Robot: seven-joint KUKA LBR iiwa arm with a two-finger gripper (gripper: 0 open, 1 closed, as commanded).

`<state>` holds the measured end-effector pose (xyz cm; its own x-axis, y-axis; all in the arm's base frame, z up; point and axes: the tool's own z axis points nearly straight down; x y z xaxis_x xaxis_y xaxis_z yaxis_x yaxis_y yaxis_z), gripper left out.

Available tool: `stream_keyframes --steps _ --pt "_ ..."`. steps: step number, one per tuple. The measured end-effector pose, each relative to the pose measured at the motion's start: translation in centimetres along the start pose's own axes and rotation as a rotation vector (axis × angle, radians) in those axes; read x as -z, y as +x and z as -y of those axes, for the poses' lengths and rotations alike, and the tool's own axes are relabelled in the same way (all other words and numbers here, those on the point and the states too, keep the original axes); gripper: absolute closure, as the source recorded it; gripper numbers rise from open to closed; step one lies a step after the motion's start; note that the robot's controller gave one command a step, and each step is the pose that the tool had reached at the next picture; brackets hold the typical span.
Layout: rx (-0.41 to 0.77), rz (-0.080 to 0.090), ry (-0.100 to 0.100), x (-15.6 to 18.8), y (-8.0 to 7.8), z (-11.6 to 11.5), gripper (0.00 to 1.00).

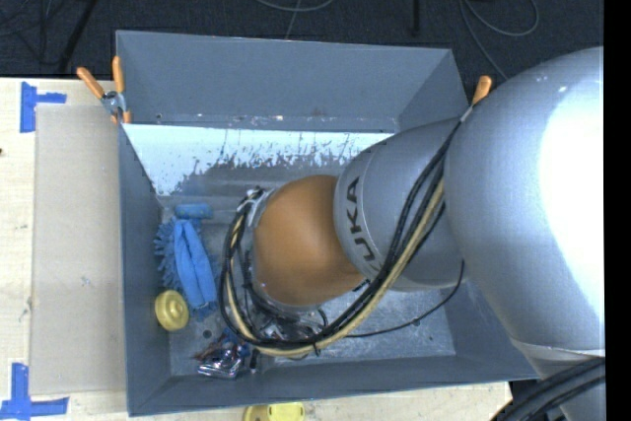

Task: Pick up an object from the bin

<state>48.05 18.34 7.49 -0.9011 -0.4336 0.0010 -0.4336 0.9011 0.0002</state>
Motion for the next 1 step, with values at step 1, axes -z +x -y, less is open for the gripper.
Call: stream_keyframes --steps 1 --pt "0.001 -0.01 -0.001 2.17 0.25 -0.1 1.0"
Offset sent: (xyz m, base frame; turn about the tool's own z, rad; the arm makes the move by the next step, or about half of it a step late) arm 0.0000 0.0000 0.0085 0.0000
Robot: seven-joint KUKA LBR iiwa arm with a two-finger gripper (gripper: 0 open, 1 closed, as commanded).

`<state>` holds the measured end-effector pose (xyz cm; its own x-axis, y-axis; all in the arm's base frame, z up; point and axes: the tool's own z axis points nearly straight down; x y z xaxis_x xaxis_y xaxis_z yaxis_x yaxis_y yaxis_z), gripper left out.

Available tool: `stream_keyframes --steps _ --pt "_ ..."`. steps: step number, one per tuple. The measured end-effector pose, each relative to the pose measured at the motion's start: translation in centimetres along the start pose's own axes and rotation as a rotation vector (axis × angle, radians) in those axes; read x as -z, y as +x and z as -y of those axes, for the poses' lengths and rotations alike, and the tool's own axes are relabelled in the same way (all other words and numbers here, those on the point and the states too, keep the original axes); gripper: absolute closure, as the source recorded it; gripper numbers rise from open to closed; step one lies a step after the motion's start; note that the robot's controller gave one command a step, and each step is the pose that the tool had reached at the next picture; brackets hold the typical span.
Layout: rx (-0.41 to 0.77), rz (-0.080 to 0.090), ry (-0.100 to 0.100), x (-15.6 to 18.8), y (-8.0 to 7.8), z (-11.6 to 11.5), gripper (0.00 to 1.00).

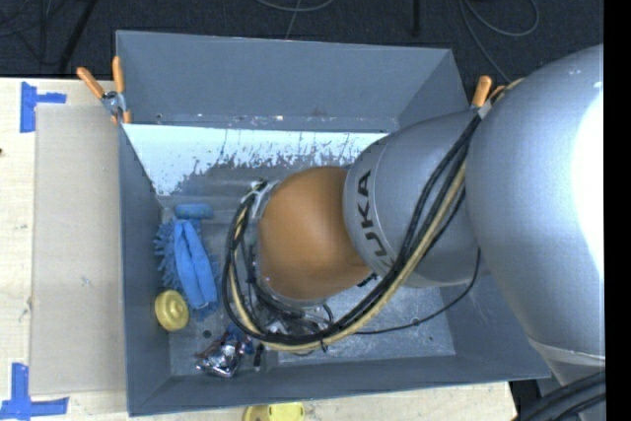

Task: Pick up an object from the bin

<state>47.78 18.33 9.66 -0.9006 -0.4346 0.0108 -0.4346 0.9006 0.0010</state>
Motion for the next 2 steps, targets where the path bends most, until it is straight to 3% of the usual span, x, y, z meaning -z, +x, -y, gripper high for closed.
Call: stream_keyframes --steps 2 --pt "0.0 0.014 0.001 3.5 -0.3 0.0 1.0"
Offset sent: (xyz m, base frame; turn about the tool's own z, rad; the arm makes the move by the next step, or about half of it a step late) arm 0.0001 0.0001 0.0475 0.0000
